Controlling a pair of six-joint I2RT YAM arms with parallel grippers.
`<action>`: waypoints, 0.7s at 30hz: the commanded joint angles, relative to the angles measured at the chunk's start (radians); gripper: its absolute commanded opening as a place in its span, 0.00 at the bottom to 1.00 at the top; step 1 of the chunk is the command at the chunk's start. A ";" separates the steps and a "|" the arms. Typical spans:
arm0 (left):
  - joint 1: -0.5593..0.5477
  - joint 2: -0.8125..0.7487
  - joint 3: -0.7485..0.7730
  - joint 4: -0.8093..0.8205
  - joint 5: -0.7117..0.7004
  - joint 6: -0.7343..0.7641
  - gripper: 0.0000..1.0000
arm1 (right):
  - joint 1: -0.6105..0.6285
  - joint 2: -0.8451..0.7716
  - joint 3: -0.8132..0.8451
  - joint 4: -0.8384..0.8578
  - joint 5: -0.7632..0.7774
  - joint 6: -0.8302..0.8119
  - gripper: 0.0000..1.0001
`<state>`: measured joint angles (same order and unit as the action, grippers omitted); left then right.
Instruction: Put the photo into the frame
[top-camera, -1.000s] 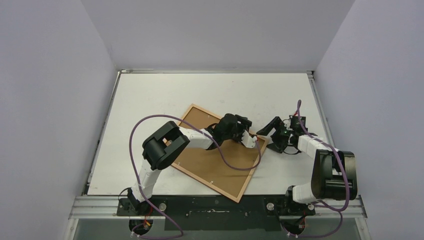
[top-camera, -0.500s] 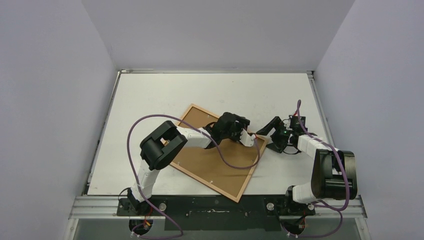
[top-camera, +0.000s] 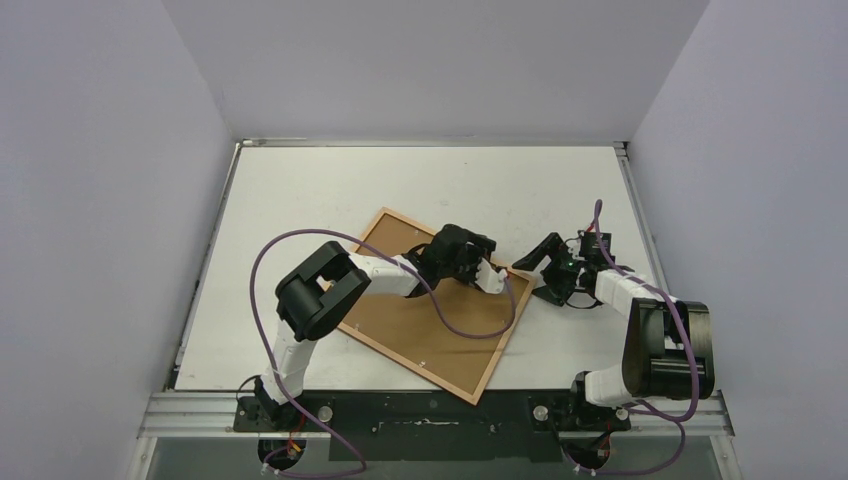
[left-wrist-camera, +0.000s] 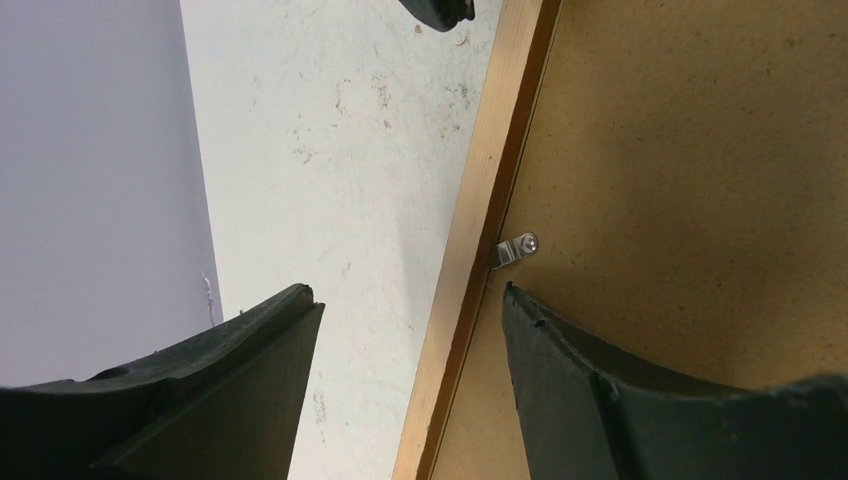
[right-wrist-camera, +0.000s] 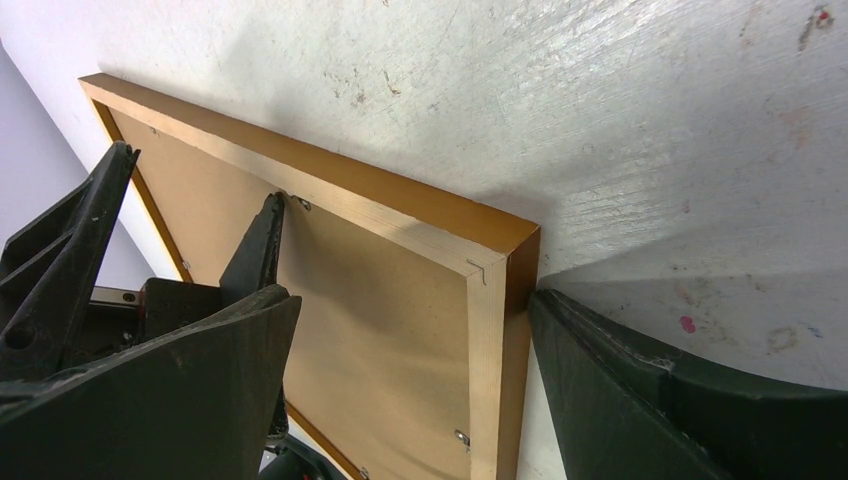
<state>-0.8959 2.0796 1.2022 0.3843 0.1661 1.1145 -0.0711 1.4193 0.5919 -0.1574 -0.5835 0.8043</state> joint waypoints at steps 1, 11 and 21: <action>-0.012 0.005 0.046 -0.022 0.033 0.007 0.66 | 0.012 0.027 -0.039 -0.054 0.043 -0.007 0.90; -0.032 0.029 0.064 -0.021 0.038 0.028 0.66 | 0.013 0.027 -0.052 -0.038 0.032 -0.002 0.90; -0.018 0.011 0.051 -0.026 0.023 0.014 0.66 | 0.012 0.029 -0.054 -0.034 0.027 -0.002 0.90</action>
<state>-0.9279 2.0956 1.2316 0.3664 0.1841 1.1374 -0.0711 1.4189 0.5804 -0.1333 -0.5961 0.8177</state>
